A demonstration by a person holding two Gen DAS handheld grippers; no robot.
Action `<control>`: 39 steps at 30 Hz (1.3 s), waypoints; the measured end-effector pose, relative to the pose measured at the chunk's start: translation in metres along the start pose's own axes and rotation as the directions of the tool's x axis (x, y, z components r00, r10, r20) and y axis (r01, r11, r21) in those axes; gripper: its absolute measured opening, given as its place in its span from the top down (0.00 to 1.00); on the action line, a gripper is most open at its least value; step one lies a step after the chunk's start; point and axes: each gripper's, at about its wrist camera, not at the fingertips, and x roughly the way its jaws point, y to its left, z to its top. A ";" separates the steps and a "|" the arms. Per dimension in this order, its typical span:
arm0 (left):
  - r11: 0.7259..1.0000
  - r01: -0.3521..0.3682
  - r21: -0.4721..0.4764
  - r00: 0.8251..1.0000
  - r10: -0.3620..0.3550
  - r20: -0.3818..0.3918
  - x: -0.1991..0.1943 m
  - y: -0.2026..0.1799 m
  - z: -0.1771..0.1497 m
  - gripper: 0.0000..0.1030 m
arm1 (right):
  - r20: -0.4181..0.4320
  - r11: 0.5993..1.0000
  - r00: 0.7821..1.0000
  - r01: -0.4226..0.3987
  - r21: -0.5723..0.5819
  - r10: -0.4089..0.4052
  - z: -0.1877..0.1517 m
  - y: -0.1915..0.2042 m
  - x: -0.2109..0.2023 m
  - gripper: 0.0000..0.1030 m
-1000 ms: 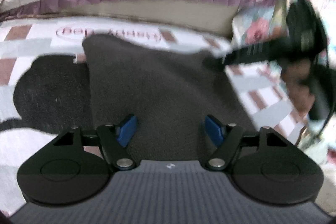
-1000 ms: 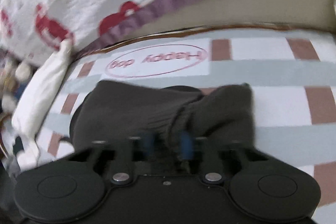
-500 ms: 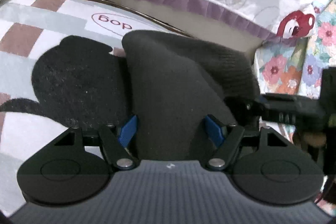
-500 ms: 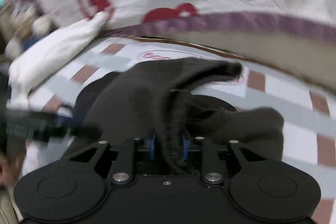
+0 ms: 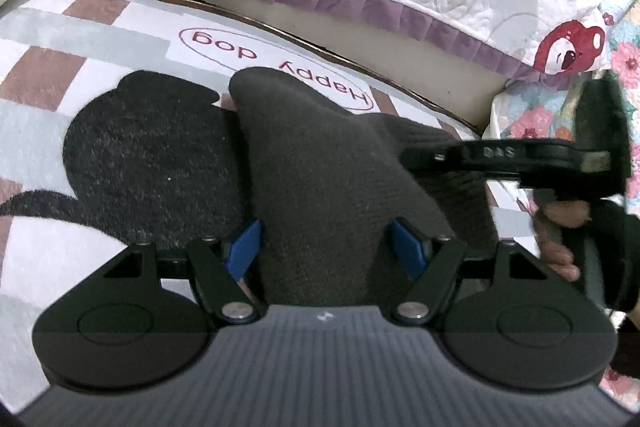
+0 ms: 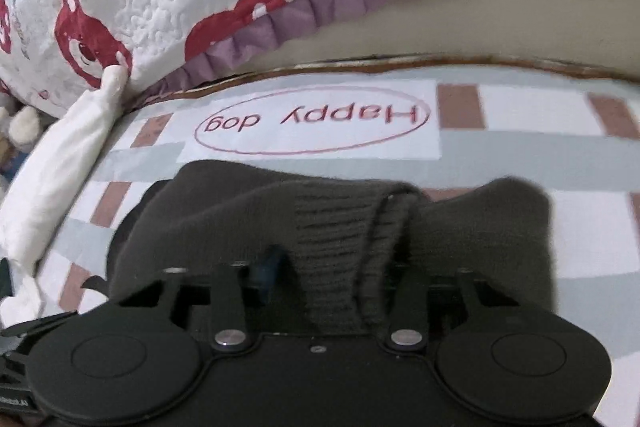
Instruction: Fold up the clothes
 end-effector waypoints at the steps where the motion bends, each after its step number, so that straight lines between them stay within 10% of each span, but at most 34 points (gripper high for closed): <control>1: 1.000 -0.002 0.004 1.000 0.002 0.004 0.000 -0.001 0.000 0.31 | 0.020 0.999 1.000 0.013 -0.052 -0.012 0.000 0.008 -0.009 0.85; 6: 0.999 0.009 0.040 1.000 -0.009 0.021 -0.004 -0.008 0.001 0.35 | 0.208 0.961 0.978 0.077 -0.266 -0.021 -0.018 0.048 -0.069 0.92; 11: 0.985 0.105 0.135 0.992 -0.114 0.062 -0.020 -0.034 0.007 0.38 | 0.462 0.876 0.881 0.298 -0.379 -0.099 -0.028 0.070 -0.130 0.94; 13: 0.977 0.132 0.167 0.989 -0.142 0.050 -0.021 -0.044 0.008 0.37 | 0.407 0.901 0.892 0.328 -0.283 -0.197 -0.025 0.043 -0.130 0.94; 15: 0.973 0.077 0.216 0.997 -0.080 0.005 -0.013 -0.052 0.004 0.36 | 0.194 0.950 0.955 0.259 -0.176 -0.224 -0.022 0.000 -0.097 0.92; 18: 0.954 -0.008 0.301 1.000 0.015 -0.021 -0.003 -0.056 -0.006 0.36 | 0.084 0.995 0.994 0.066 0.070 -0.072 -0.034 -0.065 -0.058 0.74; 21: 0.972 0.017 0.233 0.999 -0.010 -0.032 -0.004 -0.046 -0.002 0.35 | 0.156 0.965 0.988 -0.022 0.261 -0.020 -0.046 -0.090 -0.070 0.60; 36: 0.986 -0.001 0.170 0.999 0.008 -0.037 -0.002 -0.037 -0.002 0.35 | 0.024 0.942 0.998 -0.071 0.327 0.066 -0.173 -0.091 -0.149 0.42; 38: 0.985 -0.009 0.171 0.999 0.016 -0.041 -0.004 -0.038 -0.001 0.35 | 0.042 0.939 0.997 -0.073 0.337 0.062 -0.184 -0.088 -0.148 0.49; 39: 0.985 -0.014 0.172 0.999 0.022 -0.043 -0.005 -0.038 0.000 0.35 | 0.064 0.949 0.996 -0.078 0.305 0.062 -0.185 -0.081 -0.153 0.76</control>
